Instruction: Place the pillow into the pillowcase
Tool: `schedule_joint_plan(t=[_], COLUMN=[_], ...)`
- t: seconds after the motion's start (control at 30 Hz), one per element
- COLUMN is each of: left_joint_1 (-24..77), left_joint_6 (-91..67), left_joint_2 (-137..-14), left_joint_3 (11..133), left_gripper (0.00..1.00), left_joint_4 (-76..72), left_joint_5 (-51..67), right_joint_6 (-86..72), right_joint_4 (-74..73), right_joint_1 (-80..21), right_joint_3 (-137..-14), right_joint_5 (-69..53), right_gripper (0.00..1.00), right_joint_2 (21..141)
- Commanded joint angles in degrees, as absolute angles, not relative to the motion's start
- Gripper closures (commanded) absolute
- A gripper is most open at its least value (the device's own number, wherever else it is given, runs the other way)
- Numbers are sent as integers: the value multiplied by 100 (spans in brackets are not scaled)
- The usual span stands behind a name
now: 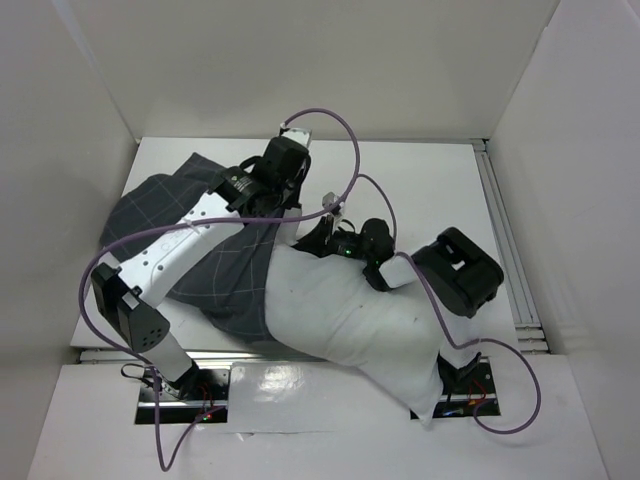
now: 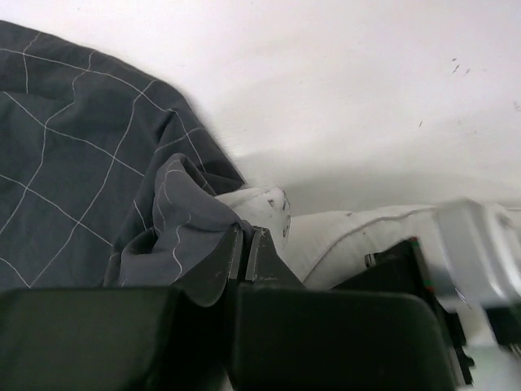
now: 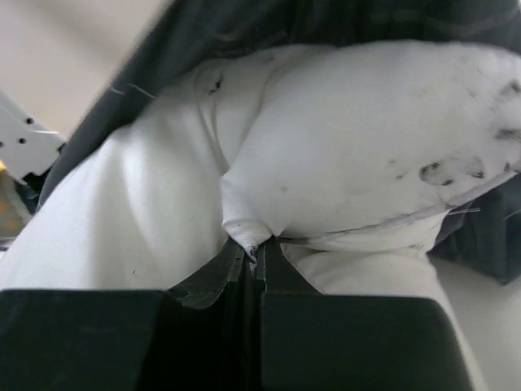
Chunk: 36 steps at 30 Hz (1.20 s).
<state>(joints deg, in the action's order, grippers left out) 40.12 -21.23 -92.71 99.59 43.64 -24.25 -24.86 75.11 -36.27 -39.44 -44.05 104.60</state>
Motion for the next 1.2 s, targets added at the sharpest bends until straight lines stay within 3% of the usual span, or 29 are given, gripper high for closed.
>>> schedule_joint_plan(t=[0.0, 0.07, 0.3, 0.43, 0.67, 0.8, 0.97, 1.17], left_joint_1=[4052, 4052, 3990, 3990, 4104, 4358, 4614, 4816], left_joint_6=[-2259, -2259, -2259, -2320, -2136, -2084, -2162, -2154], left_joint_2=[-9272, -9412, -9790, -10264, -10327, -9854, -8448, -7690], left_joint_3=[9976, 9976, 10028, 10668, 11145, 10488, 8792, 7683], left_gripper=[100, 100, 100, 100, 100, 100, 100, 100], left_joint_4=[3191, 3190, 3156, 3261, 2997, 2743, 2224, 1856], left_joint_5=[-2574, -2628, -2997, -2806, -1996, -1548, -774, -168], right_joint_6=[-4100, -4560, -3894, -3387, -3876, -3929, -4078, -4334], right_joint_4=[10042, 10846, 10705, 10136, 10837, 10837, 10837, 10741], right_joint_1=[-3780, -3710, -3709, -4085, -4544, -4281, -3711, -2753], right_joint_3=[-3735, -3814, -3340, -3453, -3902, -4139, -4324, -4325], right_joint_5=[-6186, -6249, -6442, -6557, -6382, -5837, -4616, -3492], right_gripper=[97, 100, 100, 100, 100, 100, 100, 100], right_joint_2=[11257, 11486, 10425, 10274, 11485, 11899, 11979, 11453])
